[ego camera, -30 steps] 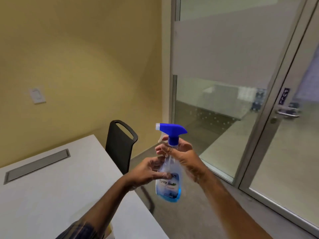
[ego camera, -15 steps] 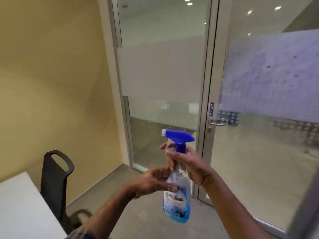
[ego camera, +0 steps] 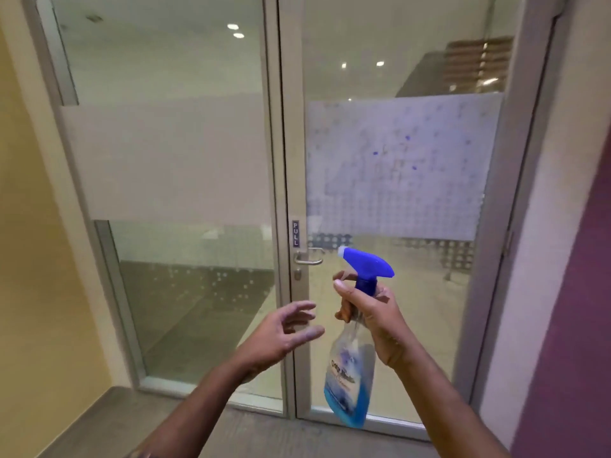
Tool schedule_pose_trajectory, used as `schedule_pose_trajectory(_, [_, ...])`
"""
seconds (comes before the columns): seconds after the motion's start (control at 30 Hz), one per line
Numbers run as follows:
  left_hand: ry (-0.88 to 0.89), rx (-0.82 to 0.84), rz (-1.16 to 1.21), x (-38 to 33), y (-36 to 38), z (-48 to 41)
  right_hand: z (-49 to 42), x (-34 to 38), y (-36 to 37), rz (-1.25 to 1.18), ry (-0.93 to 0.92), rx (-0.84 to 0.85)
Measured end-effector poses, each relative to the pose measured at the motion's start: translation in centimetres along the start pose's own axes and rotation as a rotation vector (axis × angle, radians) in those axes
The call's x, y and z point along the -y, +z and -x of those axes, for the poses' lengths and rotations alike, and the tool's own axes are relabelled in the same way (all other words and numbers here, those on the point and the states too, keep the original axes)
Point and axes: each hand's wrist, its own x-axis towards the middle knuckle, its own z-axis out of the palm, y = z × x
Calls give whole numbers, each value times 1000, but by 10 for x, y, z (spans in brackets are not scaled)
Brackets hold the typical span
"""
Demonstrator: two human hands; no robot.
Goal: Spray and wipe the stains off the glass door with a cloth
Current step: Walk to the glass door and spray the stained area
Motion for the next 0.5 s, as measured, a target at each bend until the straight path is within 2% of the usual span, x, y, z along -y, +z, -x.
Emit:
schedule_pose_trajectory(0.17, [161, -224, -64, 12, -9, -94, -52, -11, -40, 66, -47, -156])
schedule_pose_trajectory(0.5, [392, -375, -427, 21, -31, -264, -166, -29, -84, 130, -135, -342])
